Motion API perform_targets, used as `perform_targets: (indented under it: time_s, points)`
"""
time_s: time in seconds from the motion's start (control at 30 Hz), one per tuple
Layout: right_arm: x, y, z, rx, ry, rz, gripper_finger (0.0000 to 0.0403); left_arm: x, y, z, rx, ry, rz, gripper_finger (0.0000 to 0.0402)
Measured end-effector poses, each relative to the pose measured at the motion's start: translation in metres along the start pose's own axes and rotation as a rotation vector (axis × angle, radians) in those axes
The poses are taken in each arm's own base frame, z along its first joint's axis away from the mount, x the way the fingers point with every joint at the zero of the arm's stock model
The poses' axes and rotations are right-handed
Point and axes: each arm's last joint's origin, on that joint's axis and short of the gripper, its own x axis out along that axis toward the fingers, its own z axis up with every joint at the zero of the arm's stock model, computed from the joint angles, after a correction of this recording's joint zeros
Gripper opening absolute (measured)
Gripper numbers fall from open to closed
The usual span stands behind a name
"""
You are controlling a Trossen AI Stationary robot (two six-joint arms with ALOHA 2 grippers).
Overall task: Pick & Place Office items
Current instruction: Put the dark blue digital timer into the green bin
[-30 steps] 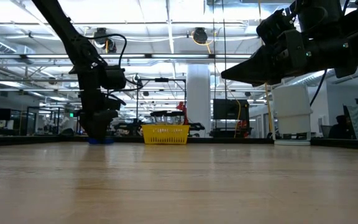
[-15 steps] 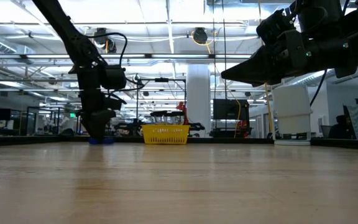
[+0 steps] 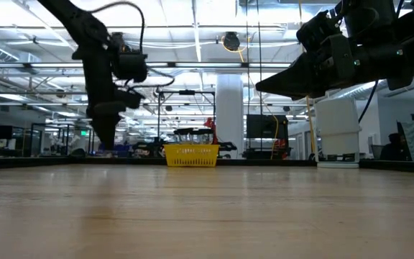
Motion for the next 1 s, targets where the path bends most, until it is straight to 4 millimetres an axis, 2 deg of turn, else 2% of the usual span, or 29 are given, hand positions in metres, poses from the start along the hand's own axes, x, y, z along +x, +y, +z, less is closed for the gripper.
perform_targets:
  time_s: [0.17, 0.43, 0.7, 1.0]
  points:
    - [0.0, 0.0, 0.0, 0.0, 0.0, 0.0, 0.0001, -0.007, -0.047, 0.001, 0.116, -0.069, -0.058, 0.016]
    - [0.0, 0.0, 0.0, 0.0, 0.0, 0.0, 0.0001, -0.012, -0.118, 0.013, 0.213, -0.323, -0.25, 0.0157]
    - [0.0, 0.0, 0.0, 0.0, 0.002, 0.0, 0.0001, 0.018, -0.157, 0.027, 0.279, -0.408, -0.383, 0.016]
    - [0.0, 0.0, -0.001, -0.001, 0.009, 0.0, 0.0001, 0.04, -0.202, 0.076, 0.412, -0.448, -0.384, 0.0163]
